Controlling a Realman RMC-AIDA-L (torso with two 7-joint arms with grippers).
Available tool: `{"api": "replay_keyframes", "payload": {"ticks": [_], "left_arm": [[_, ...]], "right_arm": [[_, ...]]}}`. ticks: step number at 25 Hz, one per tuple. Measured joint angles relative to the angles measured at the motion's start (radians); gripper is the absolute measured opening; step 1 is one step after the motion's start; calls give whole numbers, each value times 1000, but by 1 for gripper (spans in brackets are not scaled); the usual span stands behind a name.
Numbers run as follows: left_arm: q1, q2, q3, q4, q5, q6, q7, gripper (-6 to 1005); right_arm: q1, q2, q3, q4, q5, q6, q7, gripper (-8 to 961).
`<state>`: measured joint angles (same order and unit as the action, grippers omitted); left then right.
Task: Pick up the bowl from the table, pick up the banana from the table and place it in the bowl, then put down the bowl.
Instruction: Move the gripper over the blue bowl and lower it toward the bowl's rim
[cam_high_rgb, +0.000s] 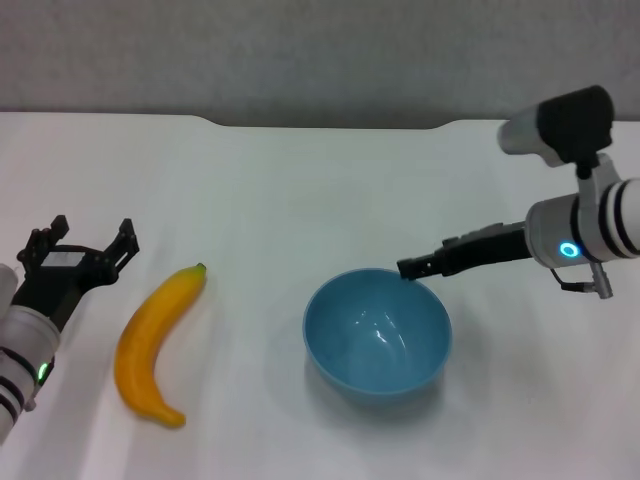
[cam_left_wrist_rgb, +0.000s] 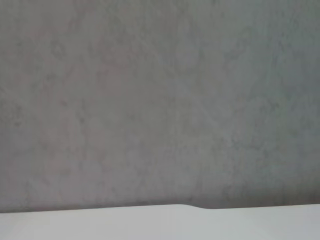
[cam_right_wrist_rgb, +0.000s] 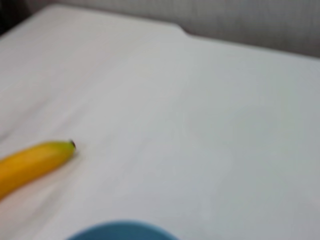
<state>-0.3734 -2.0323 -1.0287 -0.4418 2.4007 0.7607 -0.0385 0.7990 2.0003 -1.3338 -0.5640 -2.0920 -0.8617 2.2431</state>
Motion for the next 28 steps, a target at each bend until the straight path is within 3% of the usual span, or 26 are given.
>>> {"api": "replay_keyframes", "payload": {"ticks": [6,11,28], "left_arm": [[-4,0,1,-8,0,0,-4,893],[-5,1,1,-9,0,1,-2,893],[-19,0,1,-25,0,0,1,894]], "right_arm": [[62,1,24,3,-137,-88,110,908],[58,6,25,12,-145,-154,128,908],[50,21,5,105,-102,-37,110,895]]}}
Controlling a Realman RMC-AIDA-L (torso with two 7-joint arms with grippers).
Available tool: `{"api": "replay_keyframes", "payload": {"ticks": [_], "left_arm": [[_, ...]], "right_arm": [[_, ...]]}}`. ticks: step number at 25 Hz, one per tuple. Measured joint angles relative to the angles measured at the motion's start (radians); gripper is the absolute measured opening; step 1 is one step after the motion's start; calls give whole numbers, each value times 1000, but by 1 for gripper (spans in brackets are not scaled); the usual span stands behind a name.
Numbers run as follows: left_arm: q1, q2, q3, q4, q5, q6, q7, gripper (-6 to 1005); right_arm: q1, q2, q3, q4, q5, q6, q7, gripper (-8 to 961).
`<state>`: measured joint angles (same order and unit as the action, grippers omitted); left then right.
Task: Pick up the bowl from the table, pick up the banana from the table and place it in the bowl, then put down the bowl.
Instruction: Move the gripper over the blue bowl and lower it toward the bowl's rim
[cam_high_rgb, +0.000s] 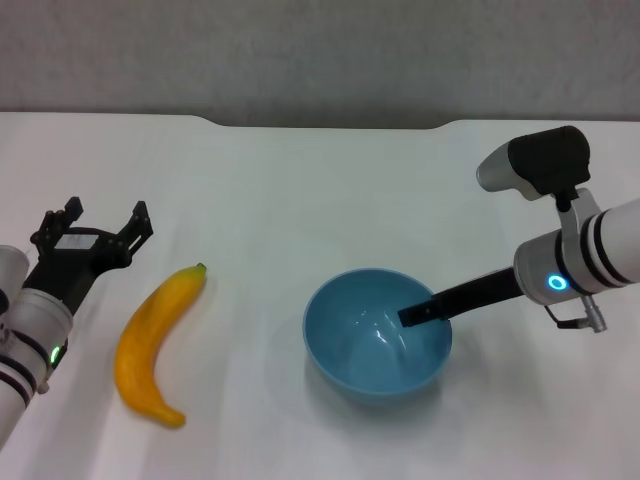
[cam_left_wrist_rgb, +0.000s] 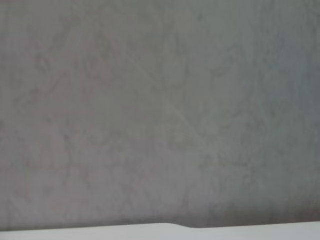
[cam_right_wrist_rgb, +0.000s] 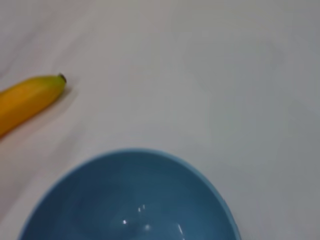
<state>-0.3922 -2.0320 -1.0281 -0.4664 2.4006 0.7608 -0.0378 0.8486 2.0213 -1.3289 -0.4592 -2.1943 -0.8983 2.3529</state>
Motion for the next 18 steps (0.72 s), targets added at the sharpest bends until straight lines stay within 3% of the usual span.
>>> {"api": "replay_keyframes", "payload": {"ticks": [6,9,18], "left_arm": [[-7,2,-9,0,-1,3,-1,894],[-8,1,-10,0,-6,0,0,894],[-8,1,-10,2,-3,-1,-1,894]], "right_arm": [[20,2,-44,39,41,8,-12,888],[33,2,-54,55,41,9,-10,777],[33,2,-97,55,41,44,-9,673]]}}
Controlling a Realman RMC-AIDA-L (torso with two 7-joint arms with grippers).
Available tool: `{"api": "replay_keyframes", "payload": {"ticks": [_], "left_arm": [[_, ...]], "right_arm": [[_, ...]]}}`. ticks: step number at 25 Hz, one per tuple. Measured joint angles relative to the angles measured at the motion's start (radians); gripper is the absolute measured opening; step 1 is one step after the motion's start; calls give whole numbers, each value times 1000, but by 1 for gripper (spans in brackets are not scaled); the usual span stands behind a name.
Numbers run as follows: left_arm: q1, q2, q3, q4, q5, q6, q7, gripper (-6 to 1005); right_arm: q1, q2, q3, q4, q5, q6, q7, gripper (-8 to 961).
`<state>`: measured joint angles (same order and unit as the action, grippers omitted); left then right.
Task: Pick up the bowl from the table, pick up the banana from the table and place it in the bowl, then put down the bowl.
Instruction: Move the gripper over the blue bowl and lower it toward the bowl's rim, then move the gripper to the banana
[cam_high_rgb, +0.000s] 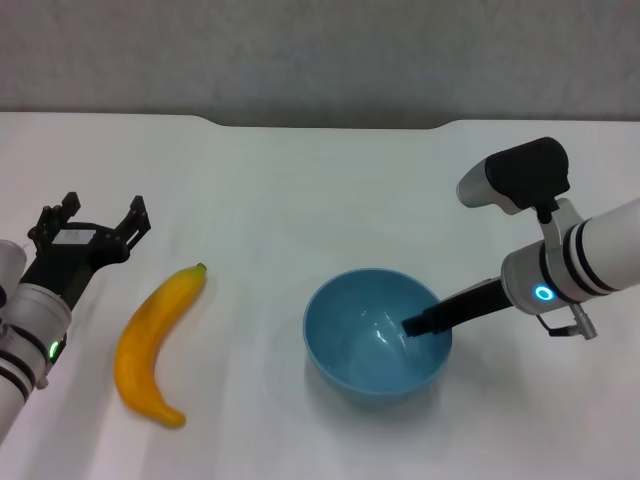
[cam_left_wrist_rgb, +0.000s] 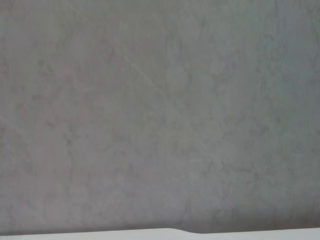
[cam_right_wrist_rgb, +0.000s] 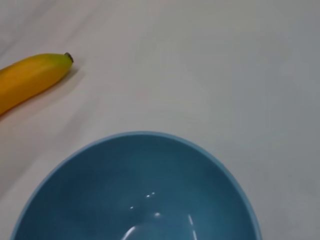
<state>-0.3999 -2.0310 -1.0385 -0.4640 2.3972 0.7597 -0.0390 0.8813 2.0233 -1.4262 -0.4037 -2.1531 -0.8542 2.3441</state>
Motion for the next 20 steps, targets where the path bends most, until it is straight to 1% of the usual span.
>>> {"api": "replay_keyframes", "payload": {"ticks": [1,12,18,20], "left_arm": [[0,0,0,1,0,0,0,894],[6,2,0,7,-4,-1,0,895],[6,2,1,7,1,-1,1,895],[6,2,5,7,3,-2,1,895]], "right_arm": [[-2,0,0,-2,0,7,0,662],[-16,0,-25,-5,-1,38,0,229],[-19,0,-26,-5,0,42,1,46],[-23,0,-26,-5,0,49,-2,39]]}}
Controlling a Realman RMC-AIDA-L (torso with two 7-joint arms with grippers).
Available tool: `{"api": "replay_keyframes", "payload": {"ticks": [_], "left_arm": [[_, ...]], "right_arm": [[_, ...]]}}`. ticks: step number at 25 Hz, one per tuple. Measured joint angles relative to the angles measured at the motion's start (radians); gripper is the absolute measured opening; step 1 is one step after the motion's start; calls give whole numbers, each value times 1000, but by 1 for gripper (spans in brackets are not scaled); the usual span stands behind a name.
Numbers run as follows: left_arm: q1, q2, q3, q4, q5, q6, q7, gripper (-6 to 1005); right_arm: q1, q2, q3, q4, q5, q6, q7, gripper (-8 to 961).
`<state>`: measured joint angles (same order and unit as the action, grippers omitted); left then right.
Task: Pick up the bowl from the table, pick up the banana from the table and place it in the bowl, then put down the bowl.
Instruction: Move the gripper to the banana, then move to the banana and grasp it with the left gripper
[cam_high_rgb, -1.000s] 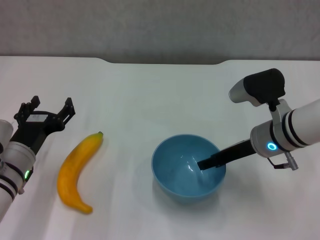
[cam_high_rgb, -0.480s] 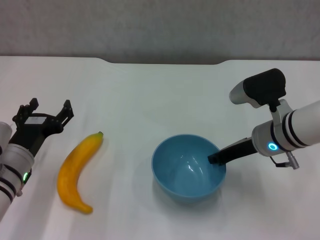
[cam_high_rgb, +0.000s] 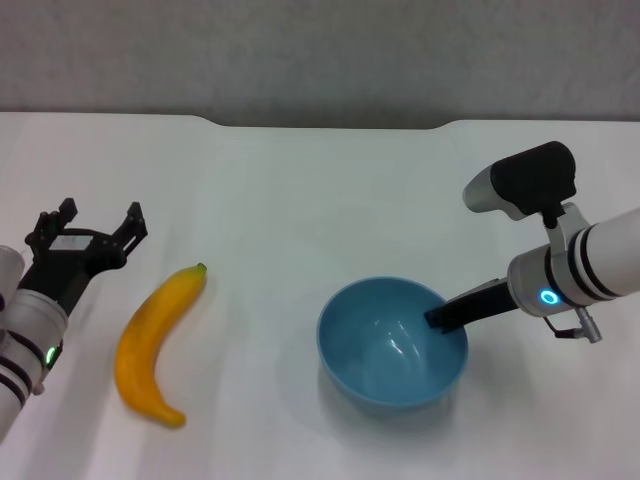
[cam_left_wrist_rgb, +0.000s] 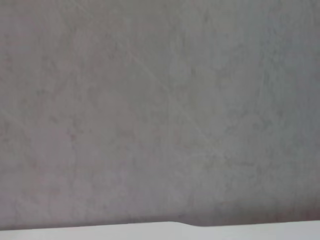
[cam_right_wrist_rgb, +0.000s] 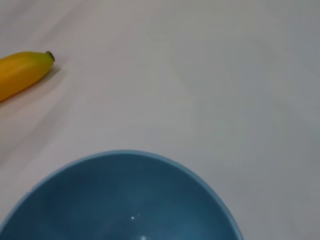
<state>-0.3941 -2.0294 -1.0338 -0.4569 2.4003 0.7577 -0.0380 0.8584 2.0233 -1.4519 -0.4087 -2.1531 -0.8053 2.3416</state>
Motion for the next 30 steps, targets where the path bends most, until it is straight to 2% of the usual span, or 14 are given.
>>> {"api": "replay_keyframes", "payload": {"ticks": [4,6,10,13,18,21,25,30], "left_arm": [[0,3,4,-27,1,-46,9,895],[4,13,5,-76,2,-116,17,895],[12,52,-8,-227,3,-352,37,895],[12,60,-44,-299,3,-472,90,896],[18,51,-178,-432,3,-774,245,896],[25,37,-257,-469,2,-892,312,896],[32,15,-358,-485,2,-988,369,896],[53,9,-408,-483,2,-1019,398,897]], "right_arm": [[-31,0,4,-32,0,7,-2,29],[-61,0,6,-78,-1,8,-1,30],[-160,0,-2,-241,5,2,5,31],[-193,0,-9,-290,21,1,5,30],[-228,-1,-24,-349,34,7,5,30],[-232,-1,-25,-354,34,11,5,29],[-253,-2,-25,-358,35,22,3,29],[-267,-3,-22,-375,36,32,2,29]]}}
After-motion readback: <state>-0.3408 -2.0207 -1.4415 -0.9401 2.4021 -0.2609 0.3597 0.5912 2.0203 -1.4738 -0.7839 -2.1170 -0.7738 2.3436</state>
